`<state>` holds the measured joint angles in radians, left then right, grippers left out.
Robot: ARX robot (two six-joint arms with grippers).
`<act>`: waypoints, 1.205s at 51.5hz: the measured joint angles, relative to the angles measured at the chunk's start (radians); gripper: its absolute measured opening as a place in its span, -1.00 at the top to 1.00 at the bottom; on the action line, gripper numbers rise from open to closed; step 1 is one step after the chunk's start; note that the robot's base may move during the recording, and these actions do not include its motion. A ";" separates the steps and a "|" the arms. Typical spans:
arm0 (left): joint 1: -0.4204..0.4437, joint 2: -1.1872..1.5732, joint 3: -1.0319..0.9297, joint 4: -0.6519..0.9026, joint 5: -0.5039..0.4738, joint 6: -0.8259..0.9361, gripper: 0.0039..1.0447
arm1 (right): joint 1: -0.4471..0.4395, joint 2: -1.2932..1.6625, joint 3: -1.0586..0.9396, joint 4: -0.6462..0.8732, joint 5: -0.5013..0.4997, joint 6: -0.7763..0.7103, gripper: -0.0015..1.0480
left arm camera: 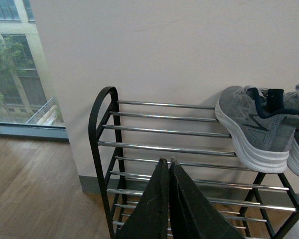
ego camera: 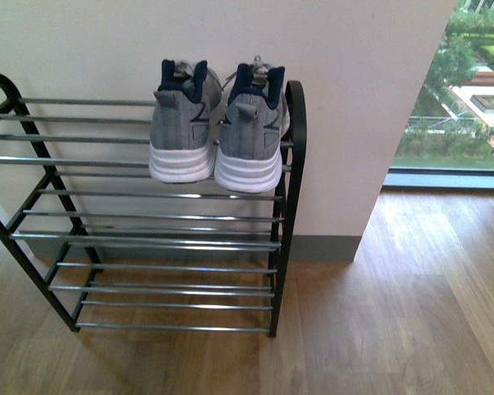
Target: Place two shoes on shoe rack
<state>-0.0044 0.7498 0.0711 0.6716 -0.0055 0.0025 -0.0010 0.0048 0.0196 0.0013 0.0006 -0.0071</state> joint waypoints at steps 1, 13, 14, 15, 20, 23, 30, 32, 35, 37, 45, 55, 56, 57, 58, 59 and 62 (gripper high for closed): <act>0.000 -0.013 -0.004 -0.008 0.002 0.000 0.98 | 0.000 0.000 0.000 0.000 0.000 0.000 -0.82; 0.000 -0.087 -0.056 -0.033 0.005 0.000 0.98 | 0.000 0.000 0.000 0.000 0.000 0.000 -0.82; 0.000 -0.101 -0.056 -0.045 0.005 0.000 0.98 | 0.000 0.000 0.000 0.000 0.000 0.000 -0.82; 0.000 -0.116 -0.056 -0.058 0.005 0.000 0.98 | 0.000 0.000 0.000 0.000 0.000 0.000 -0.82; 0.000 -0.179 -0.056 -0.113 0.005 0.000 0.98 | 0.000 0.000 0.000 0.000 0.000 0.000 -0.82; 0.000 -0.211 -0.056 -0.142 0.005 0.000 0.98 | 0.000 0.000 0.000 0.000 0.000 0.000 -0.82; 0.000 -0.283 -0.056 -0.209 0.005 0.000 0.98 | 0.000 0.000 0.000 0.000 0.000 0.000 -0.82; 0.000 -0.296 -0.056 -0.222 0.005 0.000 0.98 | 0.000 0.000 0.000 0.000 0.000 0.000 -0.82; 0.000 -0.335 -0.056 -0.260 0.005 0.000 0.98 | 0.000 0.000 0.000 0.000 0.000 0.000 -0.82; 0.000 -0.352 -0.056 -0.275 0.005 0.000 0.98 | 0.000 0.000 0.000 0.000 0.000 0.000 -0.82; 0.000 -0.414 -0.056 -0.335 0.005 0.000 0.98 | 0.000 0.000 0.000 0.000 0.000 0.000 -0.82; 0.000 -0.486 -0.056 -0.408 0.005 0.000 0.98 | 0.000 0.000 0.000 0.000 0.000 0.000 -0.82; 0.000 -0.493 -0.056 -0.415 0.005 0.000 0.98 | 0.000 0.000 0.000 0.000 0.000 0.000 -0.82; 0.000 -0.499 -0.056 -0.420 0.005 0.000 0.98 | 0.000 0.000 0.000 0.000 0.000 0.000 -0.82; 0.000 -0.504 -0.056 -0.425 0.005 0.000 0.98 | 0.000 0.000 0.000 0.000 0.000 0.000 -0.82; 0.000 -0.508 -0.056 -0.428 0.005 0.000 0.98 | 0.000 0.000 0.000 0.000 0.000 0.000 -0.82; 0.000 -0.523 -0.056 -0.443 0.005 0.000 0.98 | 0.000 0.000 0.000 0.000 0.000 0.000 -0.82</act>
<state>-0.0044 0.2264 0.0147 0.2291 -0.0002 0.0025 -0.0010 0.0048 0.0196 0.0013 0.0006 -0.0071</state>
